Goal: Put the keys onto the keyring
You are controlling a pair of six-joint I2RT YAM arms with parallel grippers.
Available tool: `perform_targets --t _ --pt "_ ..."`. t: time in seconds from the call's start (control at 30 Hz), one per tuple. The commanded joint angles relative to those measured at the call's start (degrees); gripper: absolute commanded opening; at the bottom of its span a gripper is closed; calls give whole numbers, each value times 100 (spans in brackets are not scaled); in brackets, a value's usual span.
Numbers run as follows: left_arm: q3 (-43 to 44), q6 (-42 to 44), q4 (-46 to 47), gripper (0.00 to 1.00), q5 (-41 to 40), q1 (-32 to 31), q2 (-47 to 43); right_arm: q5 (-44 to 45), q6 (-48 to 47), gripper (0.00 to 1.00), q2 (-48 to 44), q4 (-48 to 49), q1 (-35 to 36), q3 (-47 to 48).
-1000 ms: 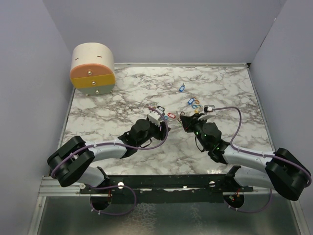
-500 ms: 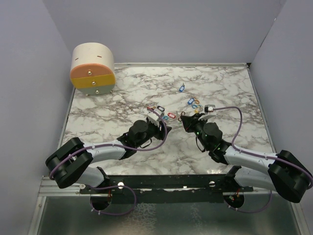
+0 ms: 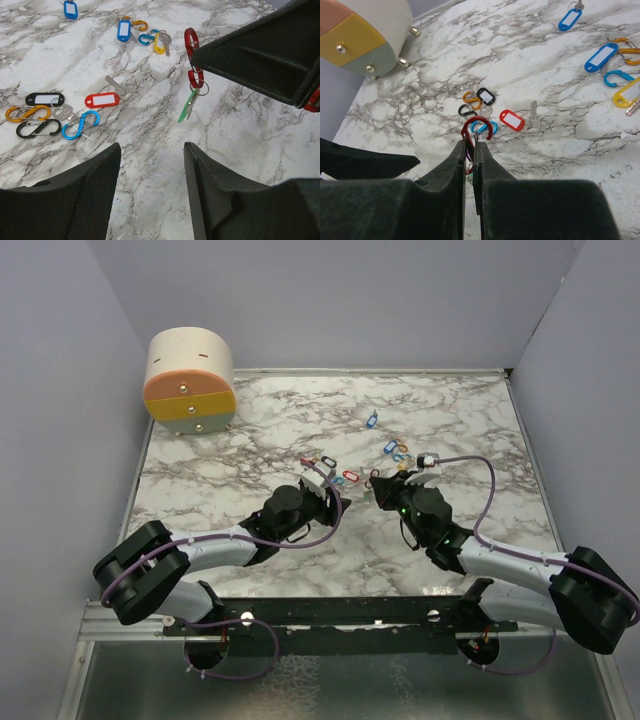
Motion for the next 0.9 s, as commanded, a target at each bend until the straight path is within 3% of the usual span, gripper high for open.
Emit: perform_targets --t 0.0,0.63,0.87 --pt "-87 59 222 56 74 -28 -133 574 256 3 63 -352 33 262" --pt "-255 85 235 56 -2 -32 -316 1179 -88 4 387 693 25 -22" --pt "-268 85 233 56 0 -28 -333 1286 84 14 288 612 24 -71"
